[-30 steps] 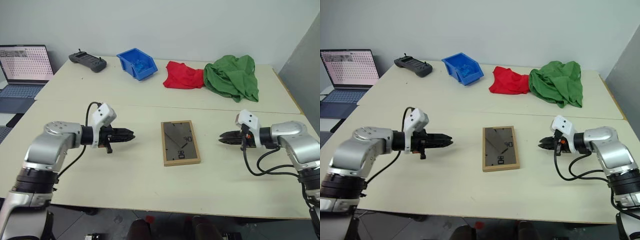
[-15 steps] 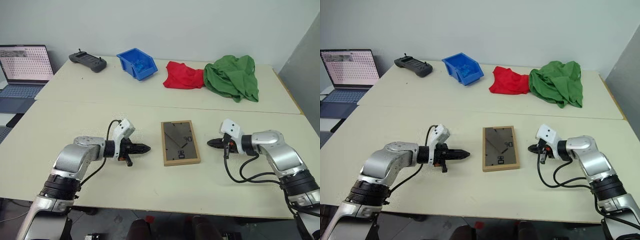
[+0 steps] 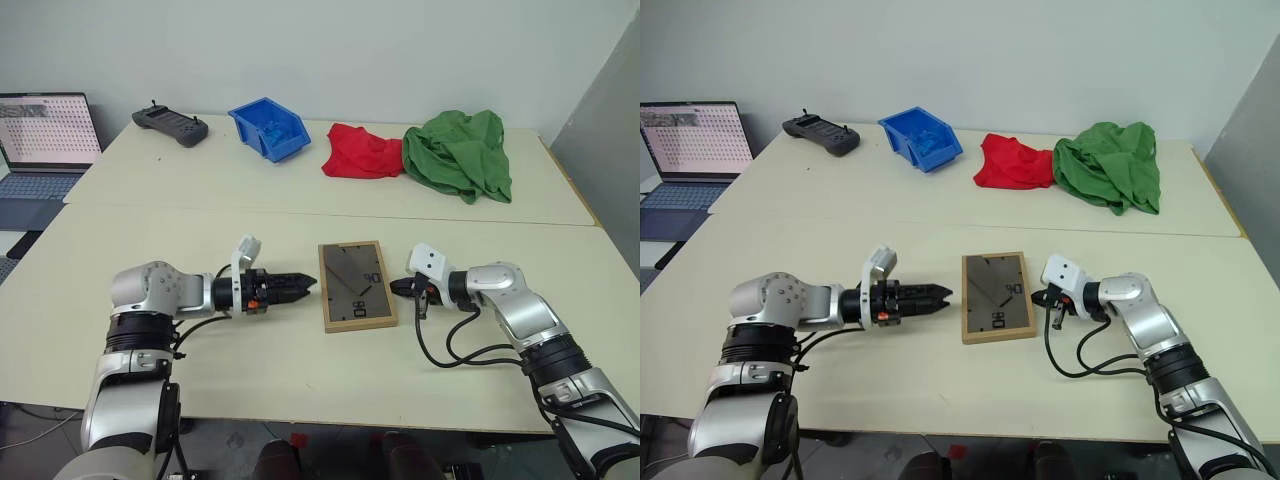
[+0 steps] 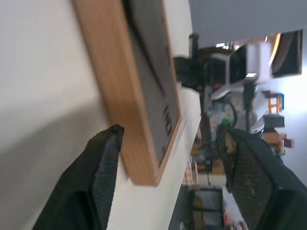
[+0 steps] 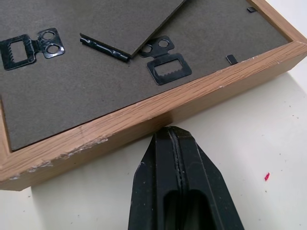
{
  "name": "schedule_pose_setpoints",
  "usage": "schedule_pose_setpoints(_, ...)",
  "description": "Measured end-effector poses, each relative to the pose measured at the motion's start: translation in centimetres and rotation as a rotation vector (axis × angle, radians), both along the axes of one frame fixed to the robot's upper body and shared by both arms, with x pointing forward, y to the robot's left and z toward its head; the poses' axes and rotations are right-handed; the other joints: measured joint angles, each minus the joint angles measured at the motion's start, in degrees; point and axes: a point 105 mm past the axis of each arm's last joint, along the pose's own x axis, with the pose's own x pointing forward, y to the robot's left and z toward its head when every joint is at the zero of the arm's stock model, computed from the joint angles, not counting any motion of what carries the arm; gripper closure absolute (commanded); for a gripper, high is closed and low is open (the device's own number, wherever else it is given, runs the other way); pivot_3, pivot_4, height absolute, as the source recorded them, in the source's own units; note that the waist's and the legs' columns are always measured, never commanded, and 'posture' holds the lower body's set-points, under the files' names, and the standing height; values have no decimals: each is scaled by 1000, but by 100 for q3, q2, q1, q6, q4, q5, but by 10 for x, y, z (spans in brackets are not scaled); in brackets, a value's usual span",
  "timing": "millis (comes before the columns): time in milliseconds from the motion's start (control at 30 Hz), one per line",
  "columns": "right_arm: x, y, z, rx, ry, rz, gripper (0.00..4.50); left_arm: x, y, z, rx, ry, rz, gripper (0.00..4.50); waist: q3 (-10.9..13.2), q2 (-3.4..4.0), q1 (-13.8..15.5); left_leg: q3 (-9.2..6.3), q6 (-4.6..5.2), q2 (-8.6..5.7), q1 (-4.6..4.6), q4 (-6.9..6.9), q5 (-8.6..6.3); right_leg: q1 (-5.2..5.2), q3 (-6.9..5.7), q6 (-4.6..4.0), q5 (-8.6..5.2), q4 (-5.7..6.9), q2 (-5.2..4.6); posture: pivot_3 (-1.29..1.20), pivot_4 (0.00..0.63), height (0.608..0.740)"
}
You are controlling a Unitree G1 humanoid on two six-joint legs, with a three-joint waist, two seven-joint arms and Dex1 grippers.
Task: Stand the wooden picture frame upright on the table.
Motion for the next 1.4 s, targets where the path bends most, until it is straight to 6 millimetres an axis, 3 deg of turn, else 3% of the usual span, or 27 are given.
schedule_pose_setpoints(100,0,3,0,6,1,0,4500,-2,1,0,0,-5,-23,33,-2,0,-17,0,0,0,4,-1,0,2,1,0,0,1,0,0,150,740)
schedule_pose_setpoints(300,-1,19,-2,37,10,4,4500,1,-5,-4,-15,-18,-40,33,-9,9,-16,1,14,-2,12,1,-8,10,2,0,0,2,-1,0,150,740)
schedule_pose_setpoints(400,-10,43,4,63,6,69,4500,8,-20,-4,-42,-48,-49,33,-13,15,58,0,21,-6,10,5,-12,14,1,0,0,2,-4,0,150,740)
schedule_pose_setpoints(567,-14,48,6,60,10,84,4500,13,-29,-3,-51,-79,-57,33,-15,14,156,-2,21,-14,5,6,-12,18,5,1,0,-8,-8,0,150,740)
schedule_pose_setpoints(600,-14,47,5,51,9,84,4500,13,-29,-3,-53,-80,-58,396,-15,14,155,-2,21,-14,5,6,-12,18,6,1,0,-9,-8,0,150,740)
schedule_pose_setpoints(633,-14,44,3,45,10,81,4500,13,-29,-2,-58,-81,-60,458,-15,14,154,-3,22,-14,5,5,-12,18,5,1,0,-9,-8,0,150,740)
schedule_pose_setpoints(867,-10,26,-3,13,10,27,4500,10,-20,-8,-44,-52,-40,2014,-14,14,92,-5,22,-8,3,-1,-12,12,4,1,0,-10,1,0,150,740)
schedule_pose_setpoints(1033,1,3,3,14,-16,-67,4500,11,-12,6,-63,-87,-13,3186,-13,13,91,-5,22,-8,-2,0,-12,10,4,1,0,-12,0,0,150,740)
schedule_pose_setpoints(1200,15,-10,27,61,-56,-146,4500,12,-14,26,-92,-165,-4,3187,-11,14,92,-6,21,-8,-7,0,-12,5,5,1,0,-12,0,0,150,740)
schedule_pose_setpoints(1267,24,-10,55,143,-69,-177,4500,12,-21,33,-68,-240,-12,3187,-9,15,92,-6,20,-7,-8,0,-11,5,6,1,0,-12,-1,0,150,740)
schedule_pose_setpoints(1400,26,14,121,380,-55,-133,3877,9,-37,51,-55,-381,-39,3187,-3,15,82,-6,1,-3,-11,-2,-1,0,4,0,0,-11,1,0,150,740)
